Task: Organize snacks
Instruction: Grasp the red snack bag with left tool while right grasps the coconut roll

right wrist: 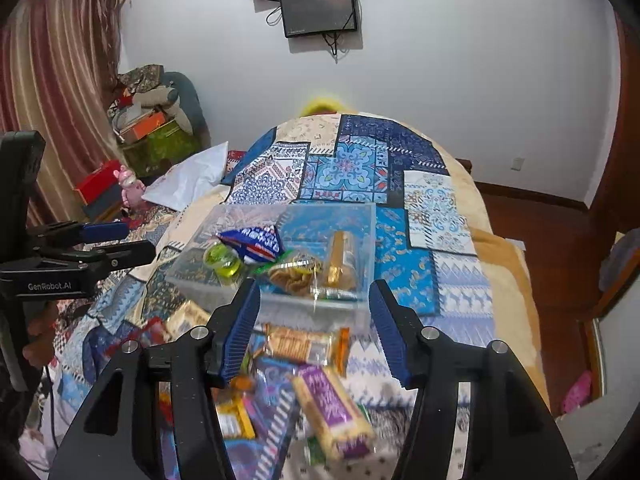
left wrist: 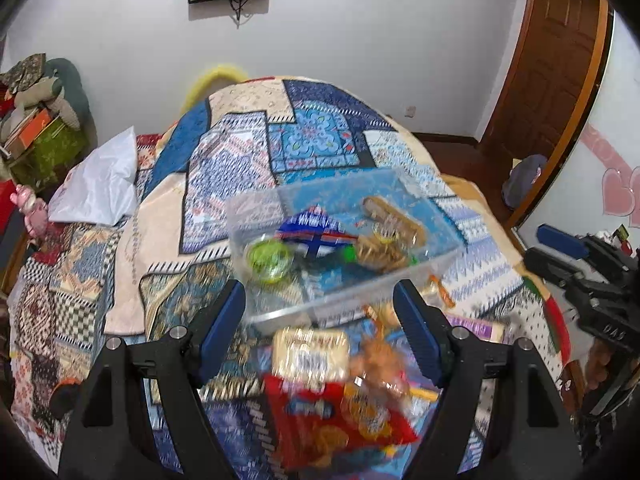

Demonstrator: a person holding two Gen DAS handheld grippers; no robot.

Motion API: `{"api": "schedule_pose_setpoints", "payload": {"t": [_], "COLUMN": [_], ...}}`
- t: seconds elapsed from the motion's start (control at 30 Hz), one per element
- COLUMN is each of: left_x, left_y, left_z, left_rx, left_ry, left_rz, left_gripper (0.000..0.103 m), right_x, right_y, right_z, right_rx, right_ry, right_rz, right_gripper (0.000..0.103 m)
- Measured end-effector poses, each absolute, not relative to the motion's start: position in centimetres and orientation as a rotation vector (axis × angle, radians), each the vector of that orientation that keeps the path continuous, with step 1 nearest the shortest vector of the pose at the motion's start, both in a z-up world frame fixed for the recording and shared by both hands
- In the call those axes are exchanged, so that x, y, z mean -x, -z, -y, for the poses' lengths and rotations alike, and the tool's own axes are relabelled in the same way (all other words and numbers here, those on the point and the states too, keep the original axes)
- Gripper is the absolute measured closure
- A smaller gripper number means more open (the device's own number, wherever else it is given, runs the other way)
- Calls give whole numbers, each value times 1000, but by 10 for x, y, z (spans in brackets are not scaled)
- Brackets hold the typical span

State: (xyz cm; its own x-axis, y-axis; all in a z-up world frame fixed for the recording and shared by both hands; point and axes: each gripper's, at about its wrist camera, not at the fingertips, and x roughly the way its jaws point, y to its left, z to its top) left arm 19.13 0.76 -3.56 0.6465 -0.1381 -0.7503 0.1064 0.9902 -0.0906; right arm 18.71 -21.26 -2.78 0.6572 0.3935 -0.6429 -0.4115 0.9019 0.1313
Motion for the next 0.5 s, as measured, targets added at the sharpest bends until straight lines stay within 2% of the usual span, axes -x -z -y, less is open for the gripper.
{"api": "schedule_pose_setpoints", "payload": {"t": [0.5], "left_x": [-135], "left_y": [101], "left_z": [-18], "left_rx": [75], "left_ry": [75], "left_rz": [-972], "left_gripper": [27], "right_x": [-142], "right_y": [69], "right_z": [232], "right_rx": [41], "right_ry": [-440], "right_rz": [-816], "right_gripper": [50]}}
